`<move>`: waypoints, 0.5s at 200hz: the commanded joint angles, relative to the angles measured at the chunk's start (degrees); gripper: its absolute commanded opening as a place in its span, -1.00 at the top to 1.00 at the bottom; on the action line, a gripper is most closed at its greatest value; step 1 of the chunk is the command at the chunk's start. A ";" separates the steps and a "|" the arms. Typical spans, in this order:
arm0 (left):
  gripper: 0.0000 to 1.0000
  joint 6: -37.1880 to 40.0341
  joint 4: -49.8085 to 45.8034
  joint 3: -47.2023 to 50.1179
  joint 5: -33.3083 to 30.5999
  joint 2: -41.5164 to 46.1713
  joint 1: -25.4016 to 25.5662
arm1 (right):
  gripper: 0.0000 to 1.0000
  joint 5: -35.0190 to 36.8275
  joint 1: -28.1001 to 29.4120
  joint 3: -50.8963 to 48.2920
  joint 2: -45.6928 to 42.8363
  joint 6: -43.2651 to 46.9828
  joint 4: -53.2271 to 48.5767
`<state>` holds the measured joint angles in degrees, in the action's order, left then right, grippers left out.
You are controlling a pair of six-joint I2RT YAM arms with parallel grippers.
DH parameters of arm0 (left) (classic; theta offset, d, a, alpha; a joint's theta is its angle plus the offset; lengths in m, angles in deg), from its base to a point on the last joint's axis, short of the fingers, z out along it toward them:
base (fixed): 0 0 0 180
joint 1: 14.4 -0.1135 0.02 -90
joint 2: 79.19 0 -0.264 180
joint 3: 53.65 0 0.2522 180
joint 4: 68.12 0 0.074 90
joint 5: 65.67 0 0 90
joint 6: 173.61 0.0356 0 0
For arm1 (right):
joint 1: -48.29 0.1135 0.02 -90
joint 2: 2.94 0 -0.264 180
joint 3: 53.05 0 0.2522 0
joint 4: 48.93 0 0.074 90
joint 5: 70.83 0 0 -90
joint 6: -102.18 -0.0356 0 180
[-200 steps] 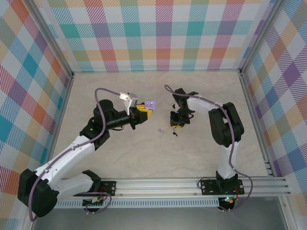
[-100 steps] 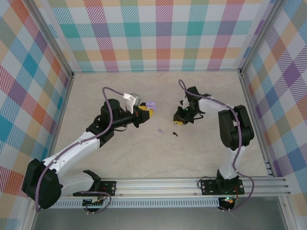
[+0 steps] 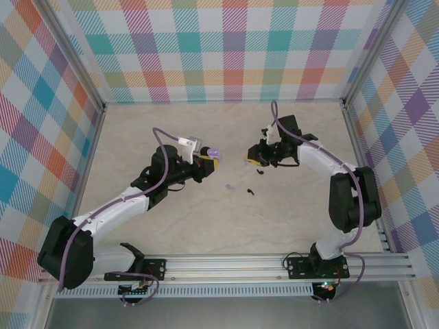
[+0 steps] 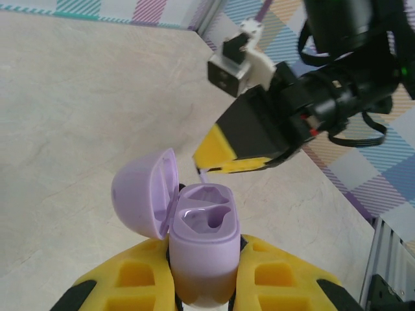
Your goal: Insert the wireless bluetooth earbuds into the charging case
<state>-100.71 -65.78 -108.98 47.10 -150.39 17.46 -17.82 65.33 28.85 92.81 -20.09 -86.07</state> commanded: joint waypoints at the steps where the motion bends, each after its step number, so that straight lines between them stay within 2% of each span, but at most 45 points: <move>1: 0.68 -2.70 4.57 0.01 -1.12 -1.47 0.84 | 0.66 -4.27 -0.35 -0.91 -3.63 -1.78 3.31; 100: 0.70 -3.99 14.22 -0.18 7.56 -4.26 1.01 | 0.63 -9.70 -0.18 0.69 -14.35 -4.50 12.04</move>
<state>-104.03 -57.61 -108.91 50.31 -154.21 17.46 -24.64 65.20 28.83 81.71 -23.44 -78.83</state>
